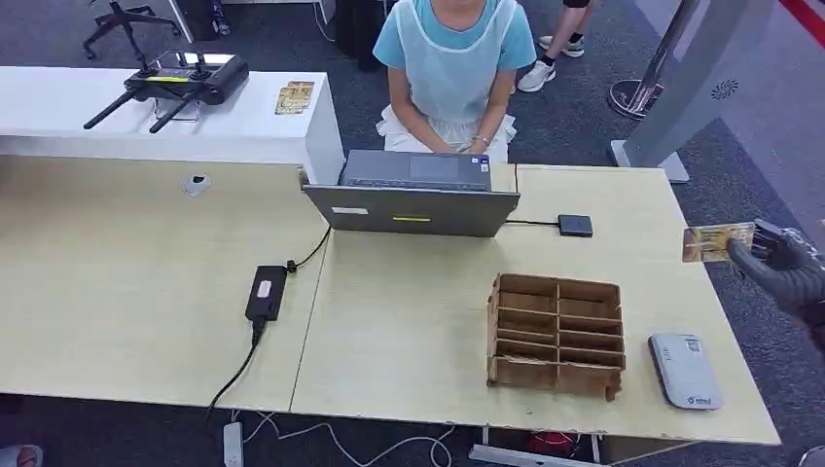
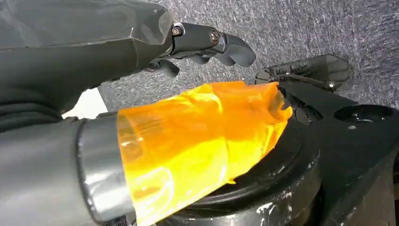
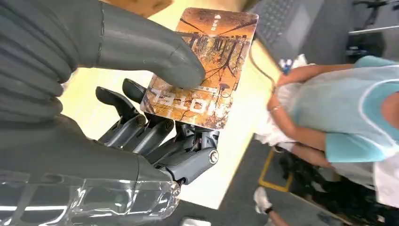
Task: Pass the card to the sensor for recognition and then transmit it.
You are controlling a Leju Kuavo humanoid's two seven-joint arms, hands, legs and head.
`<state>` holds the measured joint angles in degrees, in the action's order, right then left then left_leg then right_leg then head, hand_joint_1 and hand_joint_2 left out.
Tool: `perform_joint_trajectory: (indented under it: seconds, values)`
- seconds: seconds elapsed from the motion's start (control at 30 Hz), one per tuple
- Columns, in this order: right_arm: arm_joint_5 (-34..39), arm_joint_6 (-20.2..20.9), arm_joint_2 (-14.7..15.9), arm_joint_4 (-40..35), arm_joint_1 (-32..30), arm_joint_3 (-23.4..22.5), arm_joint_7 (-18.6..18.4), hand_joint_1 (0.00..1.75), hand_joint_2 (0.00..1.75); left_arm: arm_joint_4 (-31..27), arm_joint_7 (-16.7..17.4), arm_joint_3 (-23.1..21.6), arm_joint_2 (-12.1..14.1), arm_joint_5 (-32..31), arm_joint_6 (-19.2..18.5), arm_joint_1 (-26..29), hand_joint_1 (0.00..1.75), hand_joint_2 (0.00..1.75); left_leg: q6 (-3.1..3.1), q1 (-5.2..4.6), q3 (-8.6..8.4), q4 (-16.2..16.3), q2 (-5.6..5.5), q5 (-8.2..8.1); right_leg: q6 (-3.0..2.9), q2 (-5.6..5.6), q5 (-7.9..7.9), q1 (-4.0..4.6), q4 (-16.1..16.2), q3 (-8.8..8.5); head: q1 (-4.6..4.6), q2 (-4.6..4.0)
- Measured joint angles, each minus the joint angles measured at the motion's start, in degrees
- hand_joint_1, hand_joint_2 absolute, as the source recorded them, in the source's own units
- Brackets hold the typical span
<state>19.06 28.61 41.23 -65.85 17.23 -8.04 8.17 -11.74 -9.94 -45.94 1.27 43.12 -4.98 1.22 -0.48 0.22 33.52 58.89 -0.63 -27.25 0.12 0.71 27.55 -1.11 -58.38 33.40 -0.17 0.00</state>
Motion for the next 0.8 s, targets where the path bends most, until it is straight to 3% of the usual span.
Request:
perform_joint_trajectory:
  seconds: [0.33,0.8]
  values:
    - [1.79,1.0,3.71,6.29,-4.37,0.07,-1.53,1.75,1.75,0.0,0.09,0.2,0.55,0.46,-0.94,0.45,0.0,0.0,0.04,0.0,0.01,0.0,0.0,-0.04,0.07,0.0,0.06,0.0,0.01,0.01,0.02,0.0]
    - [0.91,-0.61,4.35,9.75,-13.08,-1.01,-3.06,1.75,1.75,0.0,0.26,0.2,1.09,0.59,-0.35,0.8,0.0,0.0,0.1,-0.01,0.01,0.0,0.02,-0.08,0.07,-0.02,0.07,-0.01,0.0,0.01,0.02,0.0]
